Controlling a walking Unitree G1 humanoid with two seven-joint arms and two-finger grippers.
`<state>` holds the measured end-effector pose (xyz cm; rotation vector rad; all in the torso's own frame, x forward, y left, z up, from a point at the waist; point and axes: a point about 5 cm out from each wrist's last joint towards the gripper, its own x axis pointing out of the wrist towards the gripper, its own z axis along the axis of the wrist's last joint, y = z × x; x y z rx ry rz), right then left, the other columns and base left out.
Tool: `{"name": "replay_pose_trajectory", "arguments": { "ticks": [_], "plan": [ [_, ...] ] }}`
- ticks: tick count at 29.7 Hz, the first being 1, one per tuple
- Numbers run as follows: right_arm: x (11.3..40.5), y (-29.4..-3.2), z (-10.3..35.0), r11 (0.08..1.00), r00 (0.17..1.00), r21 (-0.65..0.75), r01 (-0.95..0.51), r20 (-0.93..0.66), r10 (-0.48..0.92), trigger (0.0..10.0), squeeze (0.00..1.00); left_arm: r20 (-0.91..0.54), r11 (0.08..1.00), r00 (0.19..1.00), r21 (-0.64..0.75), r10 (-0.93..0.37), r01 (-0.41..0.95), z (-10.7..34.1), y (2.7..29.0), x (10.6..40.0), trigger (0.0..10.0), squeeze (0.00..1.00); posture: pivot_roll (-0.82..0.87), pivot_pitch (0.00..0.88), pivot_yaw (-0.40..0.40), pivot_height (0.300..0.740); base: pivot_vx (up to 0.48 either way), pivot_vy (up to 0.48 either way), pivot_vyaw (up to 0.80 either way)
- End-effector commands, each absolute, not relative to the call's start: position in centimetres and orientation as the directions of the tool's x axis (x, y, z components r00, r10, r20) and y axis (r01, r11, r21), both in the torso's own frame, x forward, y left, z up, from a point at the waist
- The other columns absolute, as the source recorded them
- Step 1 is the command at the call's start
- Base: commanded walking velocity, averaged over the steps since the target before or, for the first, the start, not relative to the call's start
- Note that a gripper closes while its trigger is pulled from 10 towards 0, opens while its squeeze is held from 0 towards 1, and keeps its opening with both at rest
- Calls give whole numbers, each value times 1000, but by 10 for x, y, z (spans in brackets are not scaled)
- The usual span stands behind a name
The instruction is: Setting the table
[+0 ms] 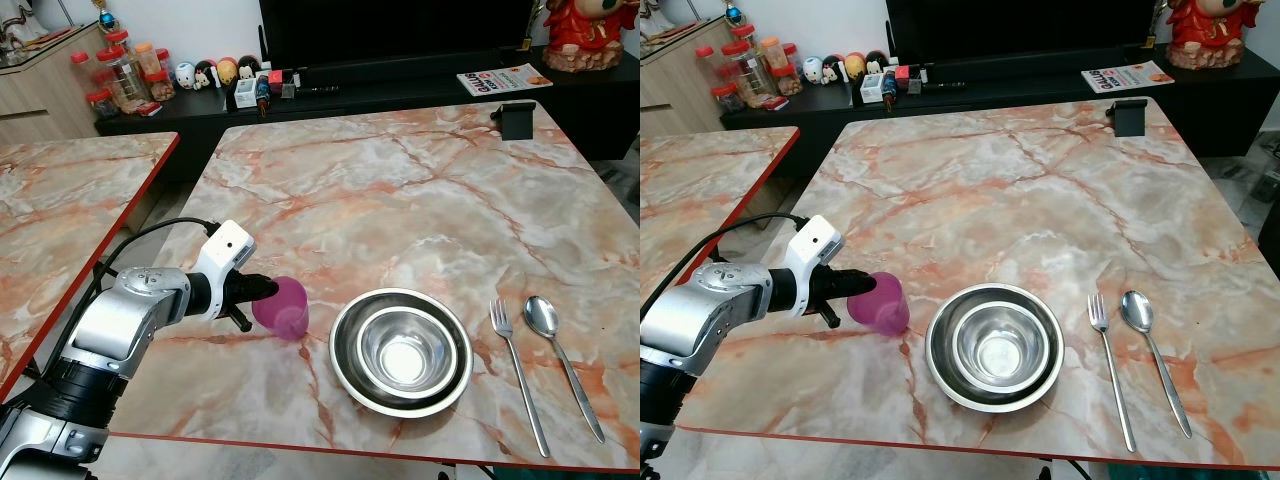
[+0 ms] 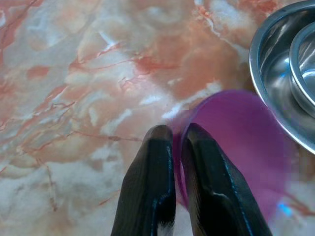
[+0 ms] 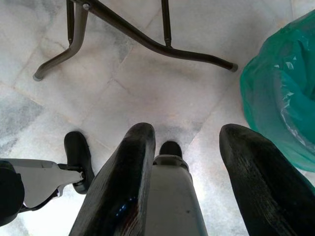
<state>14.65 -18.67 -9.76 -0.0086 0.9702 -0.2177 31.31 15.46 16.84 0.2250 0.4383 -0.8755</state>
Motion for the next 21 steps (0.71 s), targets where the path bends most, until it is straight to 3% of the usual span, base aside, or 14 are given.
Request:
{"name": "replay_pose_trajectory", "arguments": {
  "ticks": [1, 9, 10, 15, 21],
  "plan": [
    [142, -183, -100, 977, 531, -93, 191, -827, -182, 10000, 0, -466, 632, 564, 14, -682, 775, 168, 158, 312, 10000, 1000, 47, 20, 146, 740, 0, 0, 0],
    [142, -183, -100, 977, 531, -92, 191, -828, -182, 10000, 0, -464, 638, 575, 26, -674, 770, 168, 159, 312, 10000, 1000, 47, 20, 146, 740, 0, 0, 0],
    [142, -183, -100, 977, 531, -92, 191, -827, -181, 10000, 0, -462, 640, 579, 29, -672, 767, 168, 160, 312, 10000, 0, 47, 20, 145, 740, 0, 0, 0],
    [143, -184, -100, 977, 532, -92, 192, -827, -182, 10000, 0, -414, 699, 653, 53, -635, 713, 184, 175, 319, 10000, 0, 53, 19, 139, 740, 0, 0, 0],
    [143, -184, -99, 978, 533, -93, 187, -827, -181, 10000, 0, -391, 714, 676, 65, -625, 698, 194, 185, 318, 10000, 0, 58, 17, 135, 740, 0, 0, 0]
  ]
}}
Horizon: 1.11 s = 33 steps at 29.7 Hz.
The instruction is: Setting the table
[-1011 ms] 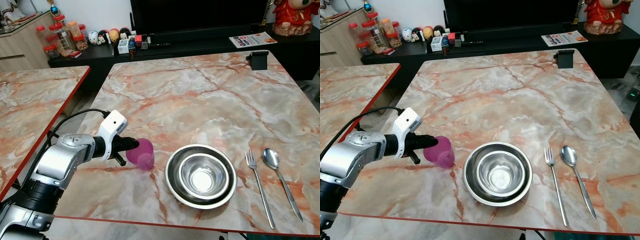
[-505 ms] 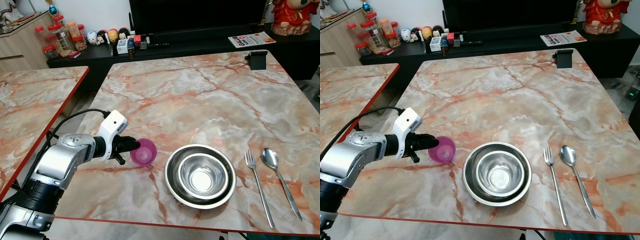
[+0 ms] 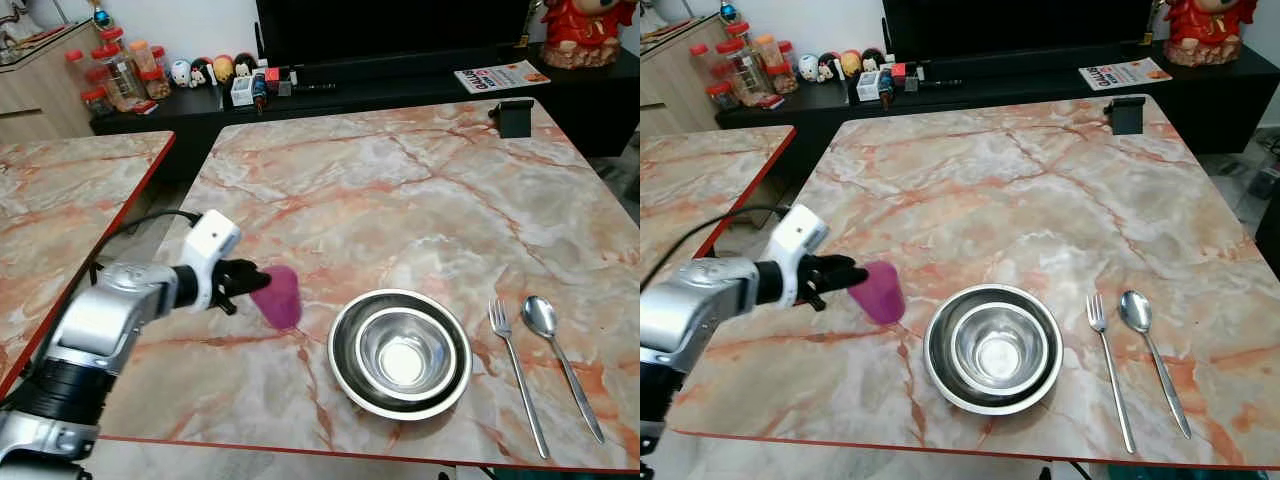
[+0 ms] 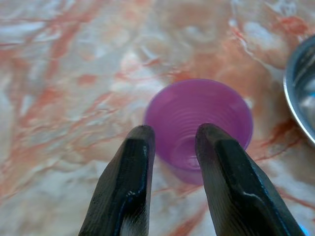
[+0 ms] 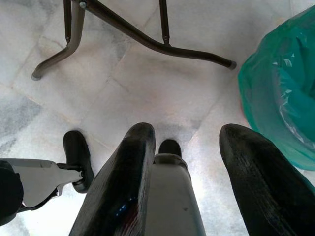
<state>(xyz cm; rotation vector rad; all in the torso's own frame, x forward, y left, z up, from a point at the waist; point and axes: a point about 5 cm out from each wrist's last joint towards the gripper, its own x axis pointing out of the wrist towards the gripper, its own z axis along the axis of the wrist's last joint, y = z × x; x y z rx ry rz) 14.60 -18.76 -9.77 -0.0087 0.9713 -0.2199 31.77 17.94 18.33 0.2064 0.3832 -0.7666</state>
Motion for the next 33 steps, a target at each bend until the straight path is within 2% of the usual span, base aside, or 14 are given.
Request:
{"name": "replay_pose_trajectory", "arguments": {
  "ticks": [1, 9, 15, 17, 18, 19, 21, 23, 29, 33],
  "plan": [
    [143, -184, -99, 978, 533, -93, 186, -827, -180, 10000, 0, -387, 715, 679, 69, -624, 696, 195, 187, 318, 10000, 0, 59, 18, 134, 740, 0, 0, 0],
    [146, -184, -98, 980, 538, -92, 179, -825, -176, 10000, 0, -352, 732, 707, 82, -614, 676, 205, 196, 316, 10000, 0, 61, 16, 130, 740, 0, 0, 0],
    [145, -185, -98, 979, 538, -93, 183, -824, -179, 10000, 0, -199, 828, 823, 81, -532, 555, 222, 213, 325, 10000, 0, 58, 14, 130, 740, 0, 0, 0],
    [145, -185, -98, 979, 538, -94, 182, -824, -179, 10000, 0, -108, 874, 876, 80, -470, 479, 227, 220, 328, 10000, 0, 58, 15, 130, 740, 0, 0, 0],
    [145, -186, -98, 979, 541, -92, 183, -822, -179, 10000, 0, -30, 907, 907, 36, -419, 420, 230, 225, 330, 10000, 0, 60, 15, 129, 740, 0, 0, 0],
    [146, -185, -98, 979, 550, -85, 185, -817, -175, 10000, 0, 32, 953, 952, -14, -303, 304, 227, 235, 331, 10000, 0, 60, 14, 126, 740, 0, 0, 0],
    [147, -185, -97, 980, 558, -79, 185, -812, -170, 10000, 0, 38, 980, 980, 3, -197, 197, 216, 243, 331, 10000, 0, 61, 14, 126, 740, 0, 0, 0],
    [148, -185, -97, 980, 560, -78, 183, -811, -169, 10000, 0, 52, 990, 989, 32, -140, 138, 208, 245, 330, 10000, 0, 56, 15, 122, 740, 0, 0, 0],
    [150, -188, -96, 981, 565, -83, 174, -808, -168, 10000, 0, 167, 998, 984, -18, 62, -60, 183, 241, 322, 10000, 0, 57, 19, 103, 740, 0, 0, 0],
    [150, -189, -96, 981, 566, -83, 173, -807, -168, 10000, 0, 189, 996, 978, -19, 86, -84, 181, 240, 322, 10000, 0, 57, 19, 103, 740, 0, 0, 0]
  ]
}}
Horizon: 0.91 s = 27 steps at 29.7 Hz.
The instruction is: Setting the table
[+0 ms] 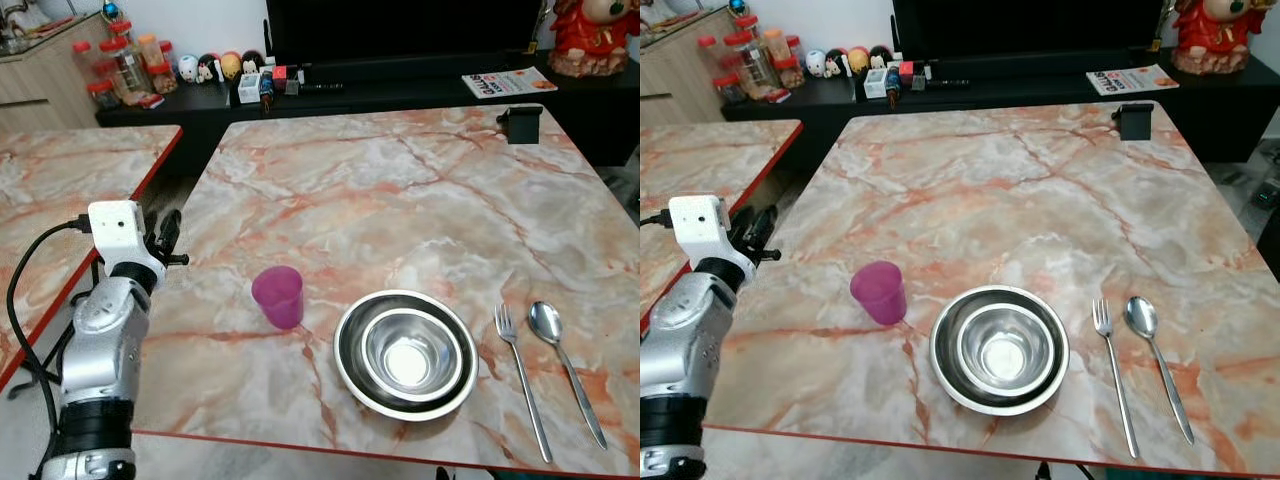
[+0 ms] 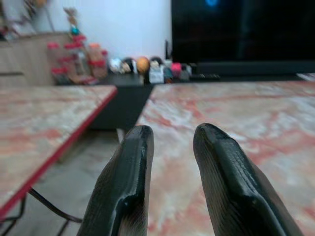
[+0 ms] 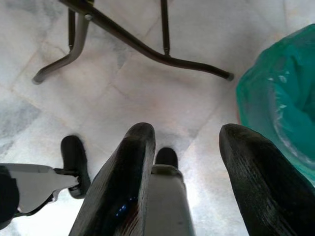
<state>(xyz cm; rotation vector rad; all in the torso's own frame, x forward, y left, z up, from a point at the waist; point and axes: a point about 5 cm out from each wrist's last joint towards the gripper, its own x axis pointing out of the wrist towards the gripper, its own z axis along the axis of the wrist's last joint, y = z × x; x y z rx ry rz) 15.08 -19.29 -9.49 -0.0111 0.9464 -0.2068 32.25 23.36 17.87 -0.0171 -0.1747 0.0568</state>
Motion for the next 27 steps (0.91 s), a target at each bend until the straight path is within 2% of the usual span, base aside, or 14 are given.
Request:
{"name": "replay_pose_trajectory", "arguments": {
  "ticks": [1, 4, 8, 17, 23, 27],
  "plan": [
    [153, -191, -95, 982, 569, -86, 169, -805, -168, 10000, 0, 214, 991, 968, -52, 133, -125, 174, 229, 321, 10000, 0, 60, 17, 91, 740, 0, 0, 0],
    [155, -193, -93, 983, 576, -85, 165, -800, -166, 10000, 0, 243, 989, 959, -60, 148, -138, 169, 210, 320, 10000, 0, 52, 14, 86, 740, 0, 0, 0],
    [157, -193, -93, 983, 579, -85, 165, -798, -166, 10000, 0, 259, 989, 956, -96, 134, -113, 170, 199, 321, 10000, 0, 54, 13, 83, 740, 0, 0, 0],
    [151, -193, -95, 980, 554, -97, 175, -813, -180, 10000, 0, 306, 986, 939, -87, 160, -139, 183, 205, 325, 10000, 0, 51, 18, 95, 740, 0, 334, 0],
    [149, -189, -97, 986, 552, -97, 135, -819, -156, 10000, 0, 328, 987, 931, -79, 157, -139, 190, 206, 327, 10000, 0, 54, 14, 99, 740, 0, 480, 0],
    [151, -187, -96, 987, 559, -92, 132, -815, -150, 10000, 0, 332, 987, 930, -72, 158, -142, 191, 208, 326, 10000, 0, 55, 18, 101, 740, 0, 480, 661]
  ]
}}
